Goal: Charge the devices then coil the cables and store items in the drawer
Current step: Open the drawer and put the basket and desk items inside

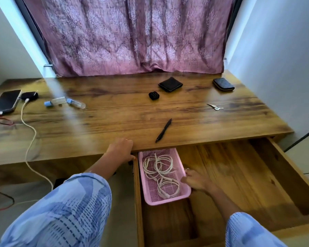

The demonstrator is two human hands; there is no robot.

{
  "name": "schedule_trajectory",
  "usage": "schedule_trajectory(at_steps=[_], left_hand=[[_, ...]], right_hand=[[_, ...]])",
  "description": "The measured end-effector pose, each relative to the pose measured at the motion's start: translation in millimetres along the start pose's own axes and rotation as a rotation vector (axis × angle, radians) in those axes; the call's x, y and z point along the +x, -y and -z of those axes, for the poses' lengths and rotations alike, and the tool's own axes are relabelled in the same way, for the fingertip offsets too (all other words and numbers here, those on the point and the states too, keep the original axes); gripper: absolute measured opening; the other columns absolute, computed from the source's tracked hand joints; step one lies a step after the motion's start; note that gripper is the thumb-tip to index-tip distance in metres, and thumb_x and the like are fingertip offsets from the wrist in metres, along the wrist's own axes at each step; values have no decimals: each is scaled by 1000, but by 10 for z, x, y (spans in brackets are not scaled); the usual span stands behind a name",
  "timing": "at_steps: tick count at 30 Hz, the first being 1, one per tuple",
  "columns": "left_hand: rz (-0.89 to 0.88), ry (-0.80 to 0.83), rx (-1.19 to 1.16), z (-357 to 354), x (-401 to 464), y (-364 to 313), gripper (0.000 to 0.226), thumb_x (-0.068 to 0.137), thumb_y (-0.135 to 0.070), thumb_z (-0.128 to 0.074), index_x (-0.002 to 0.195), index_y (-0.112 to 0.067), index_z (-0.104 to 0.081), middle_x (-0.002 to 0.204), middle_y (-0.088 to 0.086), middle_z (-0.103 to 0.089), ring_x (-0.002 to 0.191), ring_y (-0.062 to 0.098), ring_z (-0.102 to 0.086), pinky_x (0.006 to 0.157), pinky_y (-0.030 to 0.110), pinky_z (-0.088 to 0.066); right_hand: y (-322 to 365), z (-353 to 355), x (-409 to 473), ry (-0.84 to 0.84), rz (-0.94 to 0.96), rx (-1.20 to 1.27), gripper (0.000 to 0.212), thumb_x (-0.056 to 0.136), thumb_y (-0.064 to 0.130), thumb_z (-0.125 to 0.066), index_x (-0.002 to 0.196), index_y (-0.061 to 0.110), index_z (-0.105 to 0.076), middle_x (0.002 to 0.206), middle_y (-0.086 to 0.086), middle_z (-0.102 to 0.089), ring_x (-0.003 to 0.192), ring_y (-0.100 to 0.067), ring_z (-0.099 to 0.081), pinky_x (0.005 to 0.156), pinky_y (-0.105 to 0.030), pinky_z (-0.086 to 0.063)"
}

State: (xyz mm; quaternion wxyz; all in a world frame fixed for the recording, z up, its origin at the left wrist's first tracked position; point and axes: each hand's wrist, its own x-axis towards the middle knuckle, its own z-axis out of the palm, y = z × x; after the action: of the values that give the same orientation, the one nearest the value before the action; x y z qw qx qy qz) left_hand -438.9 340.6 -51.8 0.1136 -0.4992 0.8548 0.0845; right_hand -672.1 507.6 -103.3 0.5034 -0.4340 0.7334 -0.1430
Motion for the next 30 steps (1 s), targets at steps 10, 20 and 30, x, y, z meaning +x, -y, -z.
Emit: schedule_trajectory(at_steps=[10, 20, 30], left_hand=[[-70, -25, 191, 223, -59, -301, 60, 86, -42, -61, 132, -9, -41, 116, 7, -59, 102, 21, -59, 76, 30, -47], [-71, 47, 282, 394, 175, -423, 50, 83, -34, -68, 126, -17, -51, 122, 4, -59, 110, 23, -59, 86, 36, -52], [-87, 76, 303, 414, 333, -461, 41, 77, -31, -73, 114, -19, -57, 113, 2, -64, 104, 22, -62, 82, 34, -49]], right_hand=[[273, 99, 54, -276, -88, -493, 53, 95, 60, -28, 67, 19, -47, 73, 0, -56, 67, -15, -57, 68, -31, -48], [1233, 296, 482, -534, 378, -379, 30, 97, 26, -45, 117, 9, -58, 116, -11, -56, 108, -28, -56, 87, -33, -48], [1447, 170, 864, -585, 185, -503, 30, 90, 11, -53, 117, 0, -56, 130, -20, -45, 118, -36, -43, 96, -40, -42]])
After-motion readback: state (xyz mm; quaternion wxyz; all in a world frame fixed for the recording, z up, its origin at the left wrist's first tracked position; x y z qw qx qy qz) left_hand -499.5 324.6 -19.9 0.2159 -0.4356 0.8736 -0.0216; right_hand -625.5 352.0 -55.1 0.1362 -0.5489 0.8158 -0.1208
